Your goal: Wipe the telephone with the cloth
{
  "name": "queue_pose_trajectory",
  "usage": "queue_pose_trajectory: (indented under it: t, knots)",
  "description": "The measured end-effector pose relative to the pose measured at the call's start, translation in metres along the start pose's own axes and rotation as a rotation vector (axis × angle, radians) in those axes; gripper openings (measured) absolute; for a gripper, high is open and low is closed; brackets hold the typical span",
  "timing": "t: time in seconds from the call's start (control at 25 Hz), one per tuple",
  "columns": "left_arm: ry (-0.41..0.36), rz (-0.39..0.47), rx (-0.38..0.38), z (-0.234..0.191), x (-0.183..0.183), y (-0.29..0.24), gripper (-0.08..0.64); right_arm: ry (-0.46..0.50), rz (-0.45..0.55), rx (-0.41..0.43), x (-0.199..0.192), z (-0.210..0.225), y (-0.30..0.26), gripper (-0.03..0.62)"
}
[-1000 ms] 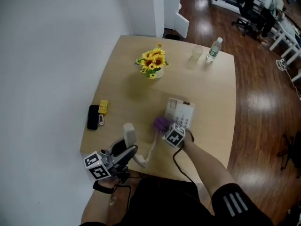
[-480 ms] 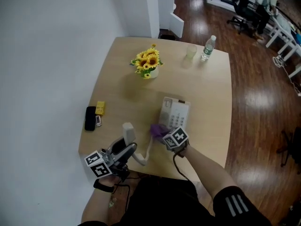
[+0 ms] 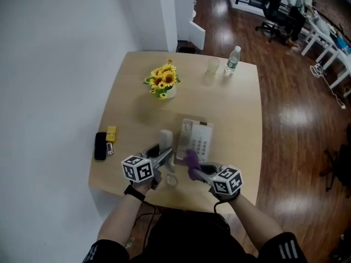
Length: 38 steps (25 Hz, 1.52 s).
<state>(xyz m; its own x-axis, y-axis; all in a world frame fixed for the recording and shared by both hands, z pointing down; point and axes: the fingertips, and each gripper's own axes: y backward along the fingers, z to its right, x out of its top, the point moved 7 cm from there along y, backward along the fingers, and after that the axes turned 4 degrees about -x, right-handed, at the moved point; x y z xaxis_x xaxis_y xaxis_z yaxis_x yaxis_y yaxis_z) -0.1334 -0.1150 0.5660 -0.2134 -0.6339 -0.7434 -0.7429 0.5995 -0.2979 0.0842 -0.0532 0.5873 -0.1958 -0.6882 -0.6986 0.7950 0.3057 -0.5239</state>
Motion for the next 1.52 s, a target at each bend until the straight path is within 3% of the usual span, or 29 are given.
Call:
queue_pose_trajectory:
  t: [0.32, 0.64, 1.16, 1.36, 1.52]
  knots:
    - [-0.044, -0.207, 0.221, -0.03, -0.024, -0.092, 0.222, -0.092, 0.217, -0.098, 0.019, 0.006, 0.087, 0.071]
    - [-0.065, -0.325, 0.371, -0.051, -0.04, -0.137, 0.222, -0.098, 0.285, -0.129, 0.023, 0.013, 0.113, 0.071]
    - [-0.086, -0.336, 0.457, -0.048, -0.042, -0.166, 0.229, -0.125, 0.298, -0.108, 0.018, 0.02, 0.119, 0.071]
    - [-0.148, -0.365, 0.434, -0.045, -0.044, -0.166, 0.243, -0.126, 0.301, -0.097, 0.019, 0.019, 0.119, 0.071]
    - [-0.158, -0.333, 0.399, -0.038, -0.034, -0.159, 0.286, -0.117, 0.316, -0.091, 0.024, 0.016, 0.119, 0.071]
